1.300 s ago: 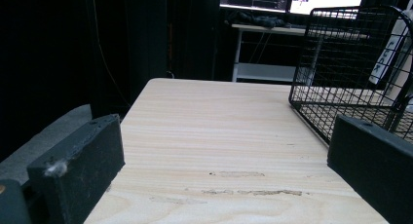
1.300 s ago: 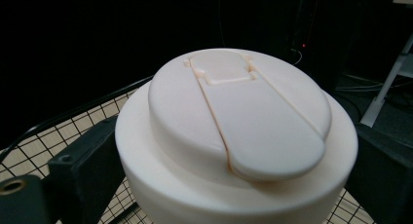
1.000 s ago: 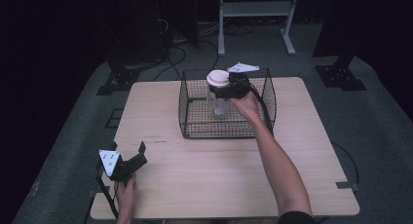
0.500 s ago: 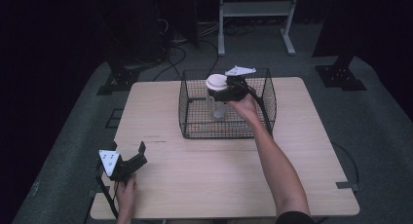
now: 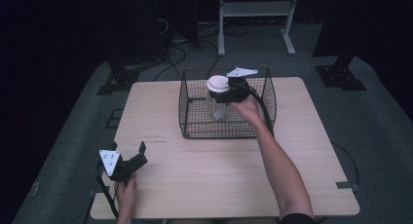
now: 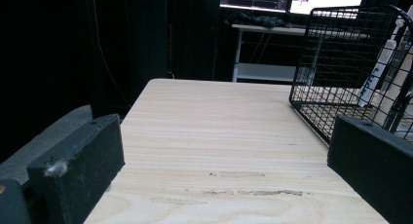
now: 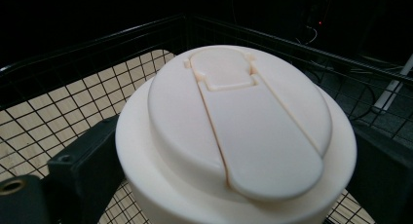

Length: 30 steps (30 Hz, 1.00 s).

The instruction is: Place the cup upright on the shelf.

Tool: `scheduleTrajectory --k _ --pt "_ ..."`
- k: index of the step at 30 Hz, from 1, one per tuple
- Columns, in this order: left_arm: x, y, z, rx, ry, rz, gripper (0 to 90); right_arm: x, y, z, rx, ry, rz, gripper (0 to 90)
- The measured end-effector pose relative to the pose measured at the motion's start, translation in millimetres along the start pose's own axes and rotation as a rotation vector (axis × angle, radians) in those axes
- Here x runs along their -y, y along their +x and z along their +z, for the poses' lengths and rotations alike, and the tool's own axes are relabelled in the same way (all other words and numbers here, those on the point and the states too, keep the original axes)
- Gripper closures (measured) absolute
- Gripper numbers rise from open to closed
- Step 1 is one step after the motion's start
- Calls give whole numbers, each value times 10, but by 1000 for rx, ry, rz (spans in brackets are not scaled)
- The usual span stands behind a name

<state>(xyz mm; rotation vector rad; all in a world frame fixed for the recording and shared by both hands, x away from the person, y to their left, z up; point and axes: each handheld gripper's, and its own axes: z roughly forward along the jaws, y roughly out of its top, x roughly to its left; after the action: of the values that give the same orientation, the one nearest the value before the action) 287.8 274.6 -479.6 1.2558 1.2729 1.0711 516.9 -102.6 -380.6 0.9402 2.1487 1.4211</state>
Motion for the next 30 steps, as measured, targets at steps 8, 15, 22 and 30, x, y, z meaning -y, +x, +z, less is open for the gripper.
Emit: scheduleTrajectory --k 8,15,22,30 --pt "0 -3 1 -2 -1 2 0 -8 13 -15 -1 15 -10 41" --pt "-1 -1 1 -3 0 1 0 -23 23 -34 2 29 -19 41" --pt "0 -5 2 -5 0 3 0 -21 9 -48 5 27 -12 37" --pt "0 -8 1 -7 2 6 0 -68 7 -118 12 -2 -18 2"
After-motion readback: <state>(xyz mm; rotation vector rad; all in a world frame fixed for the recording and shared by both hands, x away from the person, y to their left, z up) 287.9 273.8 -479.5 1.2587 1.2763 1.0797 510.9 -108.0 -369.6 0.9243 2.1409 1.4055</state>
